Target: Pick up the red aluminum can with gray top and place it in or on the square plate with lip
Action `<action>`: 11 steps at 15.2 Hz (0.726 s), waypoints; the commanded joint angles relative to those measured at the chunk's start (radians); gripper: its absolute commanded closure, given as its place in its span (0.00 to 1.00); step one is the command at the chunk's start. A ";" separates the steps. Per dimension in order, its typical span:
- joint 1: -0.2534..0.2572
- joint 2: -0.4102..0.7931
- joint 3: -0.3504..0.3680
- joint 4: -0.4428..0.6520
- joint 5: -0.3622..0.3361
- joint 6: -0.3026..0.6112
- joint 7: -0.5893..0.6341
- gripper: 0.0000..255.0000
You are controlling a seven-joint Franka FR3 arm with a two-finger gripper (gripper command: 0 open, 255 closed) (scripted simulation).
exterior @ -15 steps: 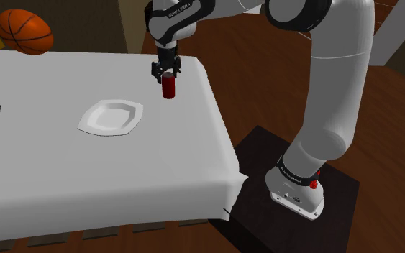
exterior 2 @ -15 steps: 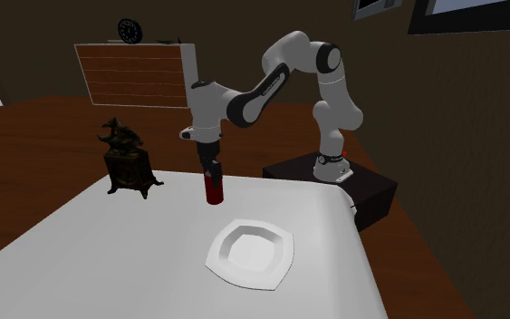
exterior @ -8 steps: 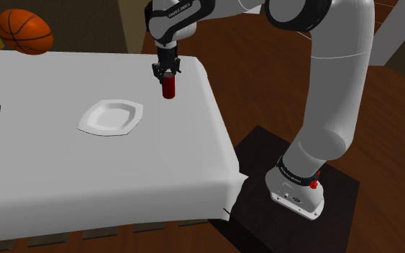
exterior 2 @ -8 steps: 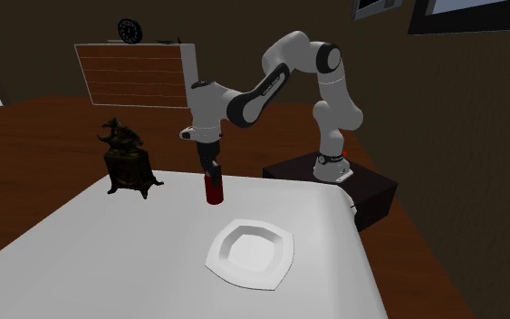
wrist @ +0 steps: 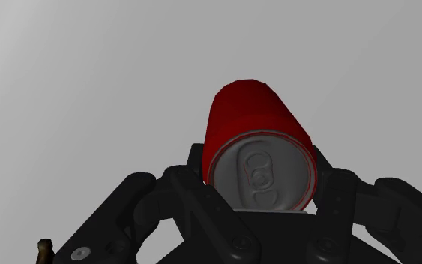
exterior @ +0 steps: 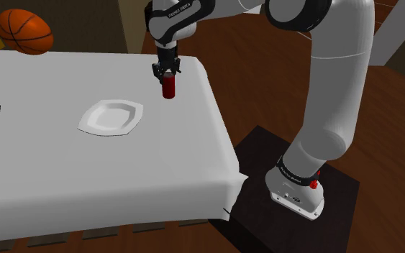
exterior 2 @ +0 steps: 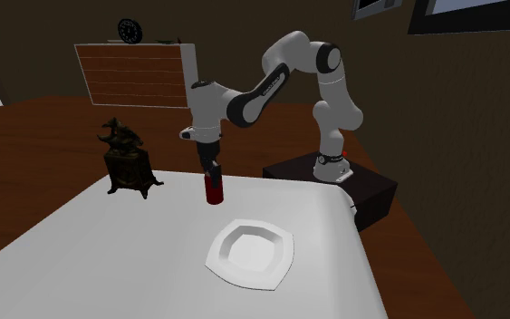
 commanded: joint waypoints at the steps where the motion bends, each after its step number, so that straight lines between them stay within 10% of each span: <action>1: 0.000 -0.005 0.000 0.005 0.000 -0.011 0.000 1.00; 11: 0.000 -0.051 0.000 0.076 0.000 -0.127 0.000 1.00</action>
